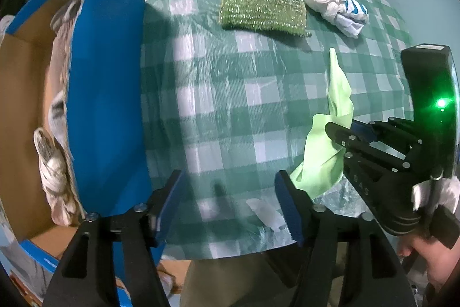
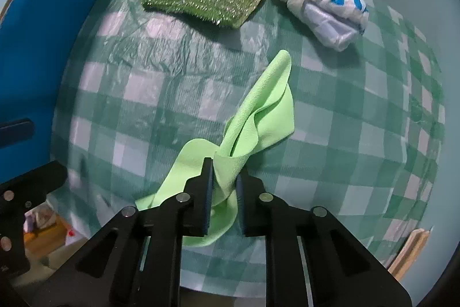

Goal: Organize soft objects
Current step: 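Lower the right tool onto the lime-green cloth and close it, then lift the cloth with the right tool while the left tool grasps a small white item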

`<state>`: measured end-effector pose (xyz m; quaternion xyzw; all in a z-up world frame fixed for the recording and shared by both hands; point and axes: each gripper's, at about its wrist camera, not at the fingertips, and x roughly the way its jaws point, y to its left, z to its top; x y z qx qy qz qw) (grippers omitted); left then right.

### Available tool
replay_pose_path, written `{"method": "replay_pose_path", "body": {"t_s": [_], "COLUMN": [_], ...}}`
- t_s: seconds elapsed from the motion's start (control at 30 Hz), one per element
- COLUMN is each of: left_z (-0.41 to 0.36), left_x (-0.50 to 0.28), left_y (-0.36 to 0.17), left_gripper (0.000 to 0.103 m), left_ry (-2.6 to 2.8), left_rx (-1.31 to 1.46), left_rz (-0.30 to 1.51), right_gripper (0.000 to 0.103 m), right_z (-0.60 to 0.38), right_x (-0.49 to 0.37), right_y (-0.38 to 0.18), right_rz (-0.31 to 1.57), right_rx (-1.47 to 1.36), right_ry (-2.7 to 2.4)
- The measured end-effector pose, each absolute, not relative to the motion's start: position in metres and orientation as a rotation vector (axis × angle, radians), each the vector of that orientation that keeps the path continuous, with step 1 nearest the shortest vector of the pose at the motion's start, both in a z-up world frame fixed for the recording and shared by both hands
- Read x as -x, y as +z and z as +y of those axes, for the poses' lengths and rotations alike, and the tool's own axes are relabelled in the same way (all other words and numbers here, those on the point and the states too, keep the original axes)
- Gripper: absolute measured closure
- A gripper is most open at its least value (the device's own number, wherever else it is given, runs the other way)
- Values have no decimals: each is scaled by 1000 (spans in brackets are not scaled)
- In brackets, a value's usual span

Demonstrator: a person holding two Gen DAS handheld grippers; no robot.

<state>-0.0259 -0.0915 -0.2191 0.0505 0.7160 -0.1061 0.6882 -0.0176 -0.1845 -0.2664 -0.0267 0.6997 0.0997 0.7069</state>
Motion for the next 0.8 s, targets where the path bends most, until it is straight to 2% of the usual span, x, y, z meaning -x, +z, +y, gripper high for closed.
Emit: {"method": "replay_pose_path", "body": {"t_s": [0.53, 0.8], "left_z": [-91, -81], "left_x": [66, 79], "left_y": [-247, -271], "left_gripper": [35, 35], "left_ry": [-175, -112], "left_rx": [-13, 69], "left_rz": [1689, 1735], "right_gripper": [93, 93], "right_z": [-208, -249], "right_x": [50, 60], "right_y": [-266, -261], "right_rz": [1536, 1535], "right_rx": [70, 77], "right_ry": [312, 337]}}
